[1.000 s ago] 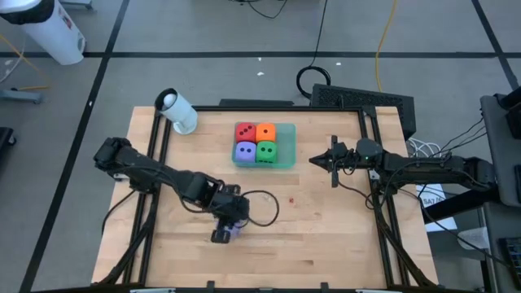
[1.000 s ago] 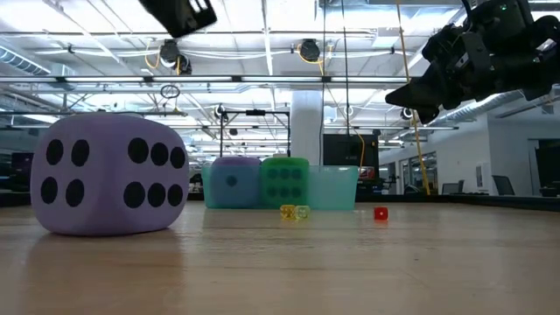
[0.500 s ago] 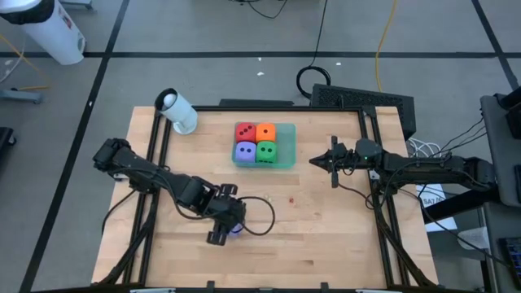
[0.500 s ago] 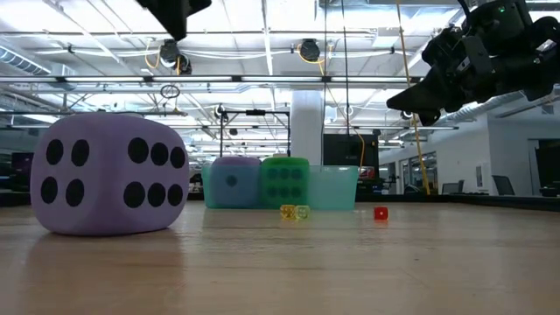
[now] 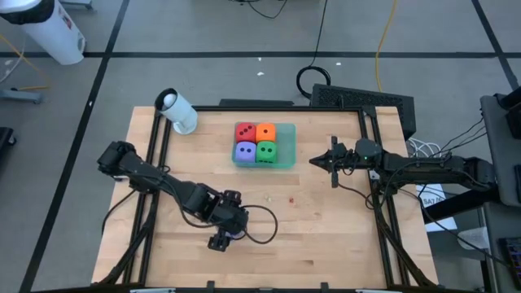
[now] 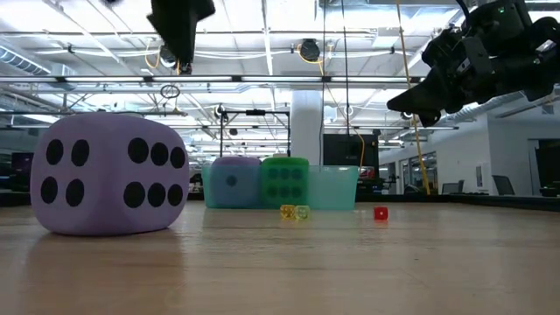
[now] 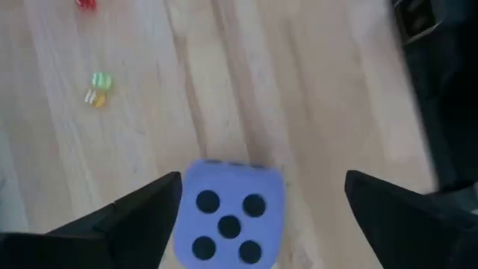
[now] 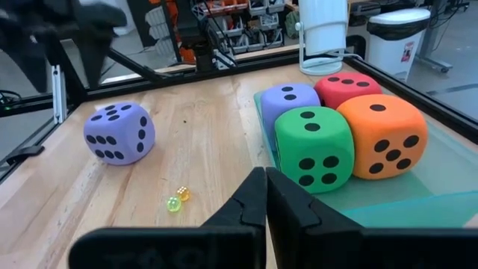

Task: Pick & Place Dice
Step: Put the large purple dice into the light blue bin

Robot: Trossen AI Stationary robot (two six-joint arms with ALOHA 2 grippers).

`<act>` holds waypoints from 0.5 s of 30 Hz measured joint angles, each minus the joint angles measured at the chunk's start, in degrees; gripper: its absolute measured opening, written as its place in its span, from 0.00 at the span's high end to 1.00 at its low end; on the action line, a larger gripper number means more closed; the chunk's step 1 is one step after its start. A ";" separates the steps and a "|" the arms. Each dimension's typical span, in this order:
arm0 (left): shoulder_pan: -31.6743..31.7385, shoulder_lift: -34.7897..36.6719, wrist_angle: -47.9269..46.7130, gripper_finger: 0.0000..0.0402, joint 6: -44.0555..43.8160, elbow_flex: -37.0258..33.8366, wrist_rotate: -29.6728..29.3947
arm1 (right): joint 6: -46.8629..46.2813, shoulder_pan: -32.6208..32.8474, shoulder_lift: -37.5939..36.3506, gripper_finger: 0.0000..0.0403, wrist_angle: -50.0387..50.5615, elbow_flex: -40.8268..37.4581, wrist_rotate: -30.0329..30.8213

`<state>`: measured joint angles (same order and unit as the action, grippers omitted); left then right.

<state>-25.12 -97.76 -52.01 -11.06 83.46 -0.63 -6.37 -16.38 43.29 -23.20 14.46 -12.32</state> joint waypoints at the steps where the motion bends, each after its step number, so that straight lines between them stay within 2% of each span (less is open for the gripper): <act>1: -0.05 -0.83 -0.77 0.02 0.06 0.00 -0.39 | 0.00 0.00 0.00 1.00 -0.04 0.00 0.00; 8: -0.09 -6.20 -5.07 0.01 1.56 -0.11 -1.05 | 0.00 0.00 0.00 1.00 0.33 0.00 0.00; 15: -0.03 -7.08 -5.38 0.01 1.50 -0.11 -1.15 | 0.06 0.00 0.00 1.00 0.82 0.00 0.04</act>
<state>-25.14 -104.84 -57.39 -9.56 83.35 -1.78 -6.31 -16.38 43.29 -22.38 14.46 -12.28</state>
